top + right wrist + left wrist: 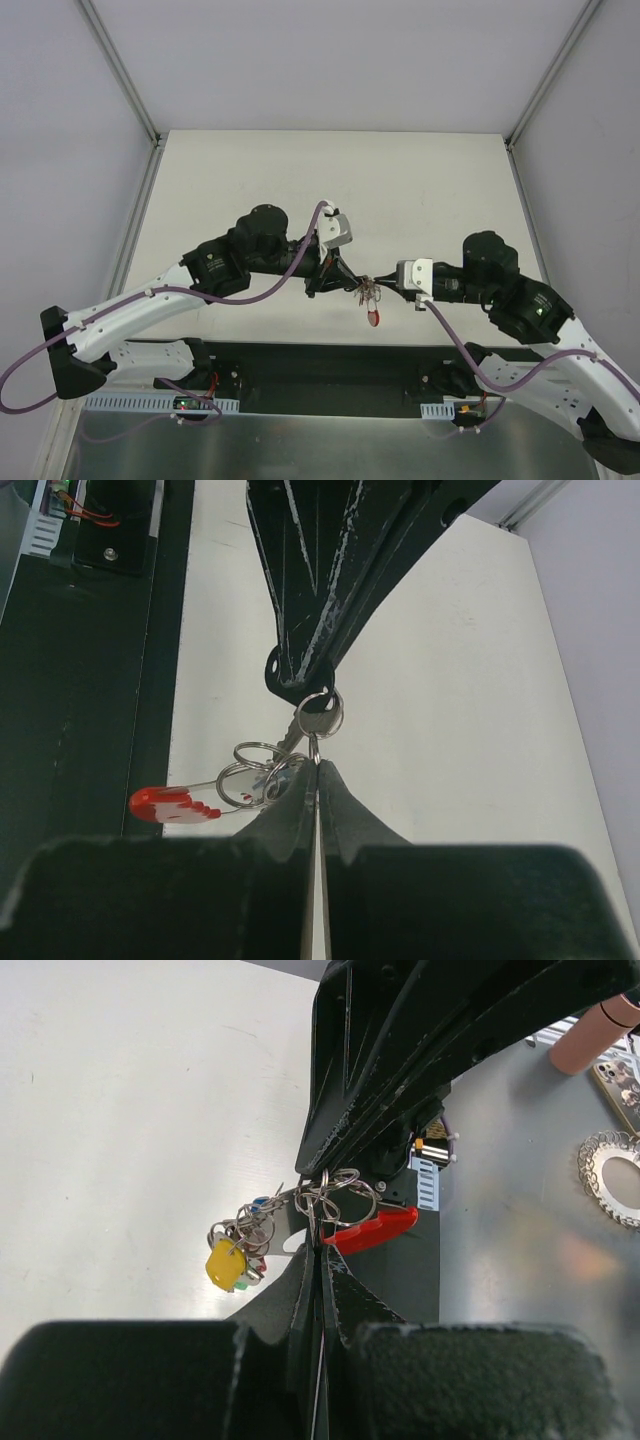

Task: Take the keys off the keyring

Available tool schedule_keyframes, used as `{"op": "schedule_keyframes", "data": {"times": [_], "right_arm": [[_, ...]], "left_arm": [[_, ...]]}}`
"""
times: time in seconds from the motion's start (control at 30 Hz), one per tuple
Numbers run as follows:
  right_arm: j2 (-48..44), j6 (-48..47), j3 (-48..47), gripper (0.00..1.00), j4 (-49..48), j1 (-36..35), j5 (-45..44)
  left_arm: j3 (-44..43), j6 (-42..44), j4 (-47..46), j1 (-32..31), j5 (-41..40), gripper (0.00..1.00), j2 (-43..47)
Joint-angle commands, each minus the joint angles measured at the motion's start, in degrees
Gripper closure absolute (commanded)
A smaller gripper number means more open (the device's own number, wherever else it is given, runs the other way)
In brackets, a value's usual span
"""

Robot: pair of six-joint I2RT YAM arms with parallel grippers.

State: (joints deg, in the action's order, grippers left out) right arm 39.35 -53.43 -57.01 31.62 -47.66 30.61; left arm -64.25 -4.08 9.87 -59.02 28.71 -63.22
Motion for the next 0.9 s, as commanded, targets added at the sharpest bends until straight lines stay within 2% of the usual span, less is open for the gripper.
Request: {"op": "schedule_keyframes", "data": {"times": [0.0,0.87], "right_arm": [[0.64,-1.94,-2.84,0.99,0.99,-1.21,-1.43],[4.15,-3.26,-4.33,0.99,1.17,-7.54,-11.71]], "left_arm": [[-3.25,-1.63,-1.61,1.28,1.18,1.00,-0.32],[-6.59,-5.33,-1.52,3.04,4.86,1.00,-3.05]]}}
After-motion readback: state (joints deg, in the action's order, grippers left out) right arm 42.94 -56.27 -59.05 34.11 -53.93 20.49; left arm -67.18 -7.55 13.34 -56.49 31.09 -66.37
